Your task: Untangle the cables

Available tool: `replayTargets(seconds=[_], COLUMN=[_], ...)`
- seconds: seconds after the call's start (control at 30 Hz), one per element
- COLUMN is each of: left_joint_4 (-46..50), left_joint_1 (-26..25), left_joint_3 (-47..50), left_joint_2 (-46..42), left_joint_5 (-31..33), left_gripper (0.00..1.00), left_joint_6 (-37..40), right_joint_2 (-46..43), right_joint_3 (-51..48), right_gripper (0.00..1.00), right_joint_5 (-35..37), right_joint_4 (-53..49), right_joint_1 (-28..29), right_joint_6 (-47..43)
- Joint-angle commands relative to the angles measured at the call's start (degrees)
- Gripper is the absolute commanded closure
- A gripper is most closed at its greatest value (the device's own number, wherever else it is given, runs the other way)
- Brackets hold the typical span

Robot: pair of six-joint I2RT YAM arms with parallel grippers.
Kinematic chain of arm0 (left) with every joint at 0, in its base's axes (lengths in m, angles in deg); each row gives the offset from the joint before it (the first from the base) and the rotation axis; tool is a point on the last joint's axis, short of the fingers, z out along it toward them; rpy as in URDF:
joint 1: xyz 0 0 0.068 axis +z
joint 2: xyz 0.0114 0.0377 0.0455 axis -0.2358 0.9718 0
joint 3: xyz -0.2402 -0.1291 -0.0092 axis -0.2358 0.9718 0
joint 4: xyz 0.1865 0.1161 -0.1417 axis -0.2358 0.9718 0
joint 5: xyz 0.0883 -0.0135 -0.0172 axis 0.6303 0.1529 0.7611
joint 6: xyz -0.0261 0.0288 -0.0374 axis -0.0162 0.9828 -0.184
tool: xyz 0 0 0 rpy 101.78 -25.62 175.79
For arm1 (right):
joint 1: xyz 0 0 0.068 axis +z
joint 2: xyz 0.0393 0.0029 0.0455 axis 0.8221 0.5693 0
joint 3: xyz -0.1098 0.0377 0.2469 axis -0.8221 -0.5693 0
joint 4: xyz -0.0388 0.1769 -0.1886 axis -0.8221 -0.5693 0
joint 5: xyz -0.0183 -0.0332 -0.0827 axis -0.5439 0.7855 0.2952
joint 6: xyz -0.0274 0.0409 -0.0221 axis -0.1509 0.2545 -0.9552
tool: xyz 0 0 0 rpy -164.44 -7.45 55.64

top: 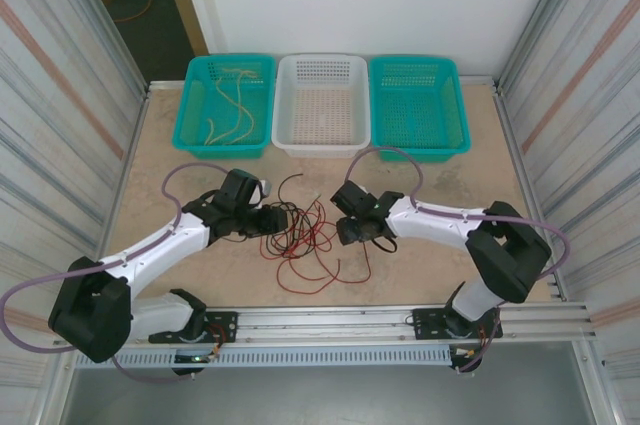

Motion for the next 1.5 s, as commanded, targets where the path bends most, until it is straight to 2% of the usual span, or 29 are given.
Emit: replayTargets(seconds=[0.0,0.4,0.63,0.77,0.93,1.1,1.33,1.47], left_joint_4=[0.23,0.41,0.67,0.52,-0.74,-2.23,-2.14,-1.97], left_joint_1=[-0.13,-0.13,-0.13,-0.08,-0.04,0.00,-0.04,0.13], left_joint_3=[0.36,0.36,0.71,1.10,1.65,2.07,1.24,1.39], left_joint_2=[-0.06,0.07,-0.06,-0.42,0.28,0.53,1.70,1.43], left_joint_5=[-0.57,-0.54,-0.02,0.10,0.44,1.06,0.99,1.32], left_gripper=[0.57,0.58,0.58,0.58,0.59,0.59,0.59,0.59], left_joint_6=[-0.43,-0.38,-0.22,-0.28,-0.74,-1.57,-1.65,-1.95], right_joint_2=[2.54,5.72,7.89,2.34,-5.84,-9.90,-7.30,-3.55], right_joint_3=[2.73,2.75,4.90,5.04,2.59,-1.40,-4.16,-4.42], right_gripper=[0.39,0.40,0.43,0.42,0.33,0.33,0.37,0.49], right_joint_5=[2.37,-4.08,-3.27,-0.20,2.08,0.62,-0.88,-0.09], right_joint_4=[-1.17,6.26,3.91,-1.64,-8.38,-13.14,-12.16,-11.54], right_joint_1=[-0.18,-4.46,-5.28,-2.86,2.34,4.21,3.58,3.73], right_joint_6=[-2.67,-6.80,-6.44,-3.55,2.66,9.71,12.25,13.05])
